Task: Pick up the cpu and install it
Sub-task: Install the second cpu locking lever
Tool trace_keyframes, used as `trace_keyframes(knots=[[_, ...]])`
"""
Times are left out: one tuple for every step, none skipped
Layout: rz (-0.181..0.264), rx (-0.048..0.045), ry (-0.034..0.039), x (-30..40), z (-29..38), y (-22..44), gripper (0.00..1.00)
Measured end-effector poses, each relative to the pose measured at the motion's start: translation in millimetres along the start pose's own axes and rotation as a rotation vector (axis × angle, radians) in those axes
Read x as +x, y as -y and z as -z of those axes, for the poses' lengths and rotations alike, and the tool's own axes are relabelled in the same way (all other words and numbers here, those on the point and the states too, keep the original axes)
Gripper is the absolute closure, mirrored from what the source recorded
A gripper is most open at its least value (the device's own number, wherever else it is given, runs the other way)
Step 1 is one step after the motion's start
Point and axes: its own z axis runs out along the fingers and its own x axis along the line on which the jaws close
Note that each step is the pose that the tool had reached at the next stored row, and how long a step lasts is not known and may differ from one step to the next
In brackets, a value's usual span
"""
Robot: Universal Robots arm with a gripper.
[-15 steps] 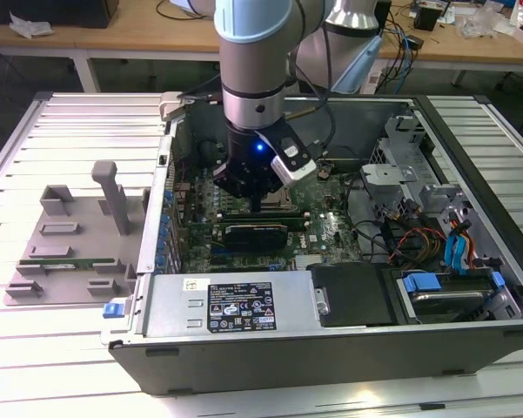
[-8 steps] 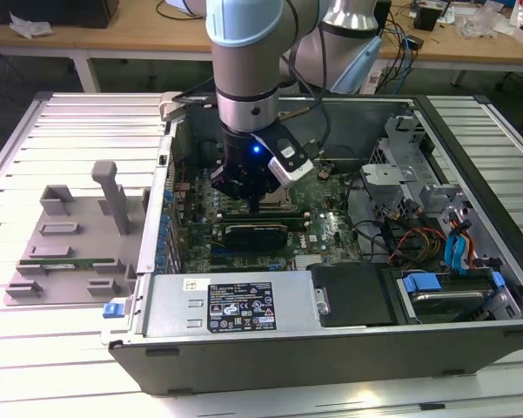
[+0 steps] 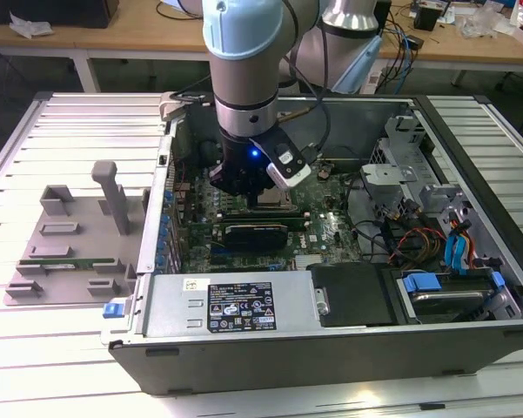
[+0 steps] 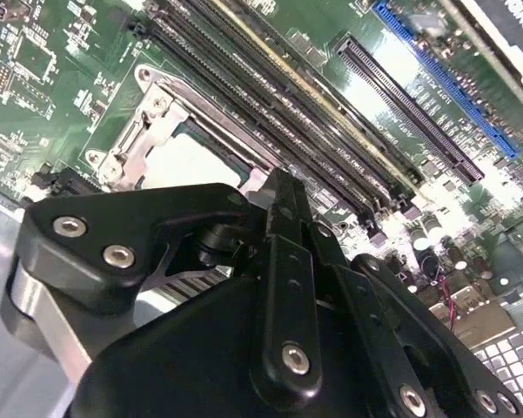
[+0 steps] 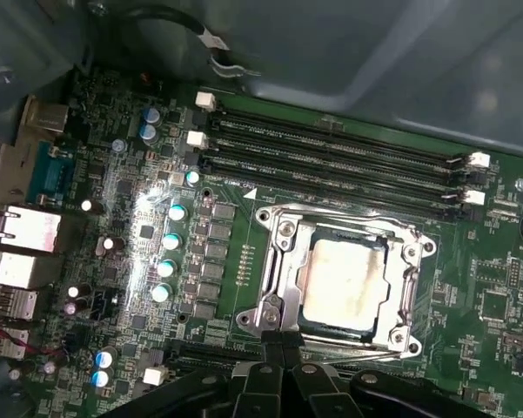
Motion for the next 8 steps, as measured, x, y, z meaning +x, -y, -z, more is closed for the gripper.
trace_keyframes(knots=[[-0.004,-0.0019,0.0006,0.2,0.1,1.2,0.89],[-0.007,-0.0021,0.0007,0.4,0.2,2.3,0.89],[-0.012,-0.0016,0.0005,0.7,0.4,4.3,0.89],[-0.017,-0.0043,0.0013,1.0,0.6,6.0,0.89],[-0.021,-0.0110,0.0028,1.3,0.7,7.7,0.89],[-0.029,-0.0191,0.0049,1.8,1.0,10.9,0.89],[-0.035,-0.0239,0.0061,2.1,1.2,12.7,0.89],[-0.037,-0.0254,0.0067,2.3,1.3,13.5,0.89]])
